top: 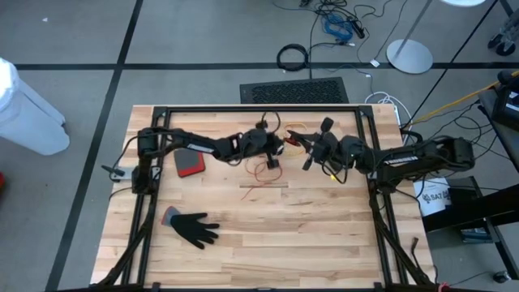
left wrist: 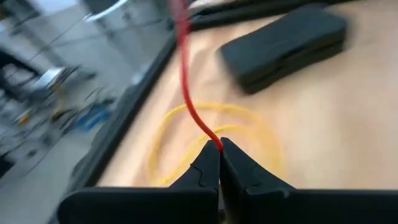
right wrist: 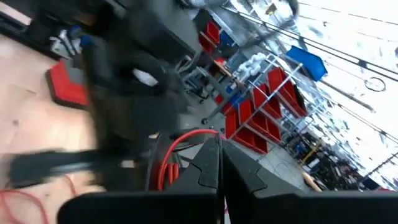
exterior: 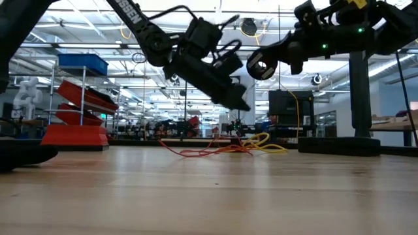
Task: Coil cords
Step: Uncoil the red wire from the spool
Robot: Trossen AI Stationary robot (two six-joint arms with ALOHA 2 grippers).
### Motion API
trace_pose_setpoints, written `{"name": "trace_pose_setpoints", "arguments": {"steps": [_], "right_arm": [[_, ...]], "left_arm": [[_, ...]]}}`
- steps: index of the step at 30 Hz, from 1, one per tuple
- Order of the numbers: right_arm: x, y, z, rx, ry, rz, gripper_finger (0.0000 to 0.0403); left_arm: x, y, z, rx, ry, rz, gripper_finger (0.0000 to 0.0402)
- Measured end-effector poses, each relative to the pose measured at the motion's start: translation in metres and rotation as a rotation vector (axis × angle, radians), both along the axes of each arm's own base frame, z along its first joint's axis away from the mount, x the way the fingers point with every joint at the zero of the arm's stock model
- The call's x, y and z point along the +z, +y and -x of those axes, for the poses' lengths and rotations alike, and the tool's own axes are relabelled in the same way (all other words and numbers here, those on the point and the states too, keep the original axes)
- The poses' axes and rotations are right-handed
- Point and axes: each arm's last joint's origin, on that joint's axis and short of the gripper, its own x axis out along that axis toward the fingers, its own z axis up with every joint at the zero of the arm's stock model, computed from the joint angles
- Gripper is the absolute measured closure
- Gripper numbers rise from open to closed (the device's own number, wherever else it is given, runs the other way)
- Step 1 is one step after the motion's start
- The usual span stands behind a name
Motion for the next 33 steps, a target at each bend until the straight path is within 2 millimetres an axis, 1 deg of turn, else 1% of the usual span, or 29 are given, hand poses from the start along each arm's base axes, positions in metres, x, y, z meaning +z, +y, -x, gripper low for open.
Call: {"name": "trace_pose_setpoints", "arguments": {"steps": [3, 6, 9, 12, 16, 19, 27, 31, 33], "right_arm": [[-0.003, 0.002, 0.001, -0.036, 0.044, -0.008, 0.0403], [-0.011, 0.0, 0.001, -0.082, 0.116, -0.027, 0.0403], [-0.013, -0.002, 0.003, -0.158, 0.136, -0.031, 0.0403], [-0.013, -0.006, 0.005, -0.235, 0.15, -0.018, 0.0403], [-0.014, -0.014, 0.007, -0.296, 0.169, -0.016, 0.0403], [-0.014, -0.02, 0.009, -0.326, 0.165, -0.021, 0.0403], [-0.014, -0.038, 0.015, -0.405, 0.143, -0.045, 0.0403], [-0.011, -0.042, 0.017, -0.394, 0.107, -0.057, 0.0403], [-0.009, -0.043, 0.016, -0.366, 0.07, -0.072, 0.0403]], "left_arm": [[0.003, 0.016, 0.007, 0.064, 0.024, 0.004, 0.0401], [0.011, 0.025, 0.013, 0.092, 0.01, 0.014, 0.0402], [0.027, 0.025, 0.016, 0.087, -0.022, -0.001, 0.0402], [0.044, 0.018, 0.019, 0.06, -0.057, -0.021, 0.0402], [0.063, 0.0, 0.022, -0.009, -0.087, -0.017, 0.0402], [0.07, -0.016, 0.023, -0.053, -0.072, -0.018, 0.0402], [0.07, -0.062, 0.023, -0.162, 0.016, -0.018, 0.0402], [0.07, -0.089, 0.018, -0.333, -0.024, 0.022, 0.0402], [0.068, -0.099, 0.017, -0.373, -0.02, 0.03, 0.0402]]}}
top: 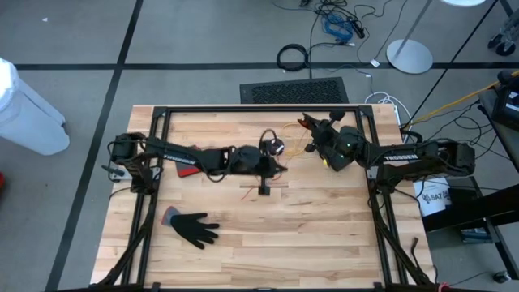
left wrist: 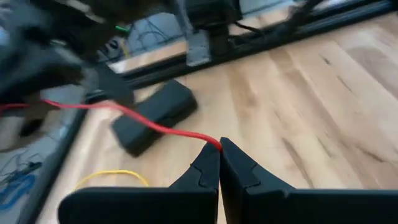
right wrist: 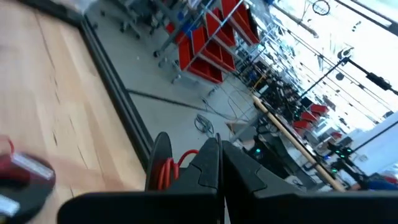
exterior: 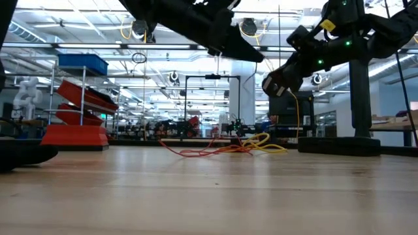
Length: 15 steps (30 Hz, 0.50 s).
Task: Coil cords
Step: Uncoil the red wire from the spool
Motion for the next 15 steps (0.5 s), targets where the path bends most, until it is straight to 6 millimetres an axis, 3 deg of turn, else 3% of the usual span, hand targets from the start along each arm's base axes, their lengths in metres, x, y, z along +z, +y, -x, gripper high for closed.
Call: {"name": "trace_pose_setpoints", "arguments": {"steps": [4, 15], "right_arm": [[0.004, 0.001, -0.001, 0.067, -0.068, -0.011, 0.0403], [0.022, 0.013, 0.003, 0.189, -0.223, -0.02, 0.0403]], "left_arm": [[-0.011, -0.001, -0.002, 0.052, 0.043, -0.026, 0.0402], [-0.067, 0.036, -0.013, 0.169, 0.195, -0.007, 0.0402]]}}
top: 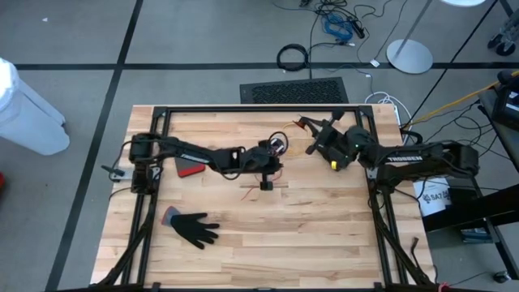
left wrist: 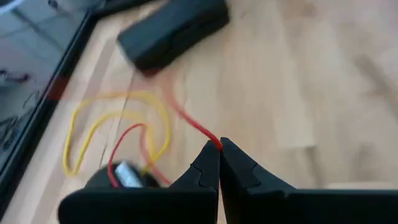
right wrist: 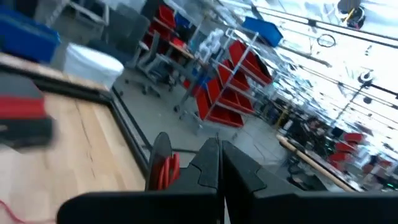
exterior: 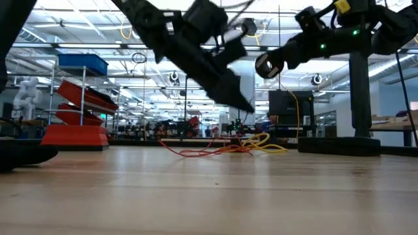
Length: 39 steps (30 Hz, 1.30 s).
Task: Coil cords
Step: Uncoil the red wire from the spool
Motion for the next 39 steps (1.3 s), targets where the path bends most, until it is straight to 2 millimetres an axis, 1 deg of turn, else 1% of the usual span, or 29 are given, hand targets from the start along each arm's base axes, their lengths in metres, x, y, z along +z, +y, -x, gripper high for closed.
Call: {"name": "trace_pose_setpoints", "arguments": {"steps": [2, 5, 9, 13, 16, 19, 22, 24, 26, 28, 30, 32, 36, 39], "right_arm": [[0.005, 0.003, 0.002, 0.052, -0.03, -0.004, 0.0403], [0.009, 0.008, 0.005, 0.123, -0.06, -0.022, 0.0403], [0.009, 0.012, 0.01, 0.174, -0.02, -0.055, 0.0403], [0.006, 0.014, 0.014, 0.178, 0.04, -0.088, 0.0403], [0.006, 0.015, 0.017, 0.175, 0.054, -0.097, 0.0403], [0.008, 0.016, 0.021, 0.164, 0.051, -0.087, 0.0403], [0.01, 0.016, 0.024, 0.137, 0.062, -0.07, 0.0403], [0.01, 0.016, 0.026, 0.117, 0.075, -0.065, 0.0403], [0.01, 0.016, 0.028, 0.098, 0.095, -0.062, 0.0403], [0.008, 0.016, 0.03, 0.062, 0.115, -0.06, 0.0403], [0.006, 0.015, 0.031, 0.031, 0.155, -0.058, 0.0403], [0.004, 0.015, 0.031, 0.034, 0.176, -0.06, 0.0403], [0.003, 0.016, 0.029, 0.085, 0.179, -0.069, 0.0403], [0.005, 0.017, 0.029, 0.102, 0.146, -0.071, 0.0403]], "left_arm": [[-0.006, 0.012, 0.001, 0.057, 0.023, -0.019, 0.0402], [-0.007, 0.032, 0.005, 0.165, 0.044, -0.061, 0.0402], [-0.008, 0.059, 0.012, 0.281, 0.068, -0.094, 0.0402], [-0.008, 0.084, 0.021, 0.37, 0.086, -0.109, 0.0397], [-0.008, 0.099, 0.026, 0.442, 0.094, -0.104, 0.0372], [-0.011, 0.106, 0.032, 0.447, 0.132, -0.087, 0.0317], [-0.014, 0.106, 0.033, 0.426, 0.149, -0.043, 0.0248], [-0.014, 0.103, 0.032, 0.379, 0.145, 0.0, 0.0204], [-0.012, 0.097, 0.03, 0.322, 0.132, 0.044, 0.0168], [-0.006, 0.089, 0.027, 0.272, 0.092, 0.084, 0.0141], [0.002, 0.081, 0.025, 0.206, 0.058, 0.114, 0.0123], [0.015, 0.073, 0.021, 0.141, -0.02, 0.13, 0.0114], [0.038, 0.052, 0.008, 0.028, -0.222, 0.118, 0.0112], [0.048, 0.043, 0.003, 0.013, -0.326, 0.089, 0.0112]]}}
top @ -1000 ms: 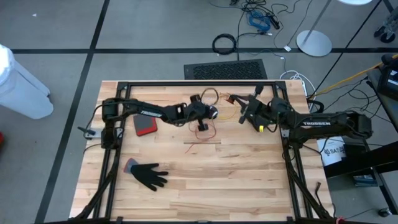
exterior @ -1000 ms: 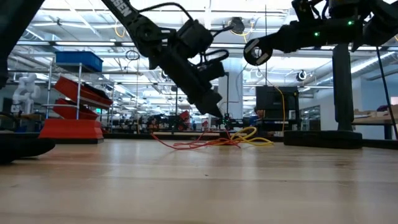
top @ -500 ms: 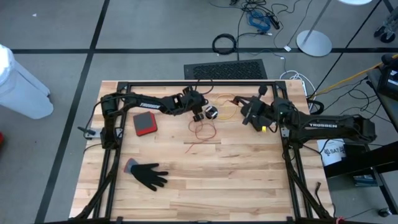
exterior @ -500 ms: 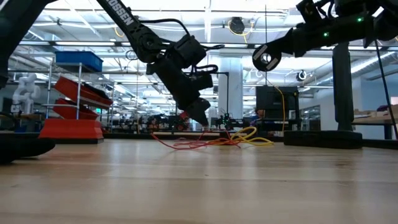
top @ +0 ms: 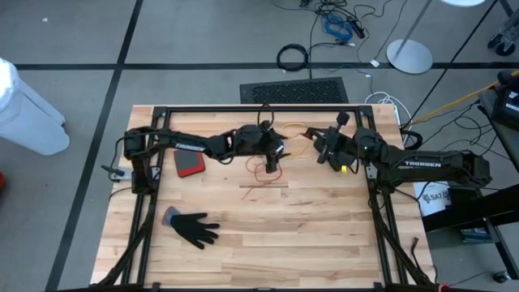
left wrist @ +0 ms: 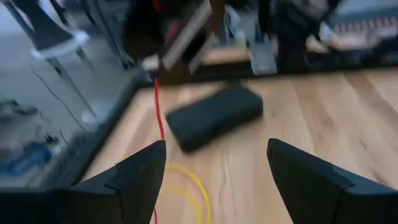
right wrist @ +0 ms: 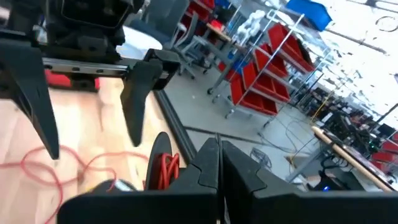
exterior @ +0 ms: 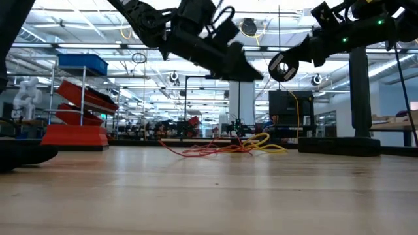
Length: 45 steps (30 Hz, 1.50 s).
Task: Coil cords
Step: Uncoil the red wire from the spool
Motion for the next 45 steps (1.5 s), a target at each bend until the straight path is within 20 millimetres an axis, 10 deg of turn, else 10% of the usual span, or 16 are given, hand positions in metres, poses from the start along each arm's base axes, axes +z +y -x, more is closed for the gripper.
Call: {"name": "trace_pose_setpoints", "arguments": {"steps": [45], "right_arm": [[-0.006, 0.011, -0.024, 0.153, -0.047, 0.003, 0.0403]], "left_arm": [[-0.013, 0.0, -0.008, 0.186, 0.01, -0.088, 0.0231]]}}
